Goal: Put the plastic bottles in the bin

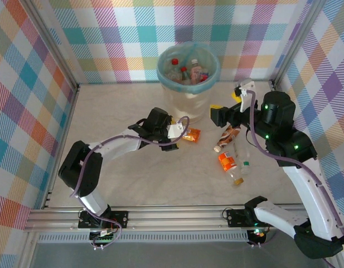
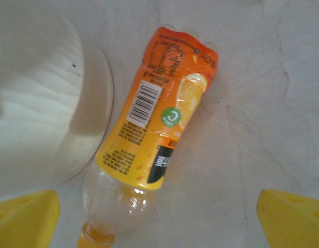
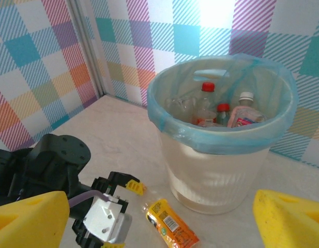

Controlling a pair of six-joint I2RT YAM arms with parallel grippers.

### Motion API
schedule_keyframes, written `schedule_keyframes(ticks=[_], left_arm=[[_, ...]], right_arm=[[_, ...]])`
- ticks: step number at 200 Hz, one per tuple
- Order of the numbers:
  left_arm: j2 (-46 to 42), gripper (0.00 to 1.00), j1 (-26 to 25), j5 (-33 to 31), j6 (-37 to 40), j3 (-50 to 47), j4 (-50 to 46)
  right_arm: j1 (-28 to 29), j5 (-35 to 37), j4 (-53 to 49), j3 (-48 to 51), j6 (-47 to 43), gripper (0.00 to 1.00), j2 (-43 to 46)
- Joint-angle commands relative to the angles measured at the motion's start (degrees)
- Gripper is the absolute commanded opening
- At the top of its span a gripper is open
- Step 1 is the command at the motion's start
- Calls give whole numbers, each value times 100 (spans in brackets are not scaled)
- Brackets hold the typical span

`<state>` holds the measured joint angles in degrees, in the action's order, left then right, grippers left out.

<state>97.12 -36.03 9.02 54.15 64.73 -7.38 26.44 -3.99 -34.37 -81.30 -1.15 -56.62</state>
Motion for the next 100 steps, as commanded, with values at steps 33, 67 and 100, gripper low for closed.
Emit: schedule_keyframes(ticks=[33, 67, 100], left_arm=[[758, 95, 261, 227, 547, 724, -246], [1253, 94, 298, 346, 632, 1095, -576], [1596, 93, 298, 390, 632, 1313, -802]], right_arm=[[-7, -13, -199, -407, -202, 92, -46], [-6, -12, -259, -475, -178, 92, -68], [-7, -111, -324, -502, -8, 92, -51]])
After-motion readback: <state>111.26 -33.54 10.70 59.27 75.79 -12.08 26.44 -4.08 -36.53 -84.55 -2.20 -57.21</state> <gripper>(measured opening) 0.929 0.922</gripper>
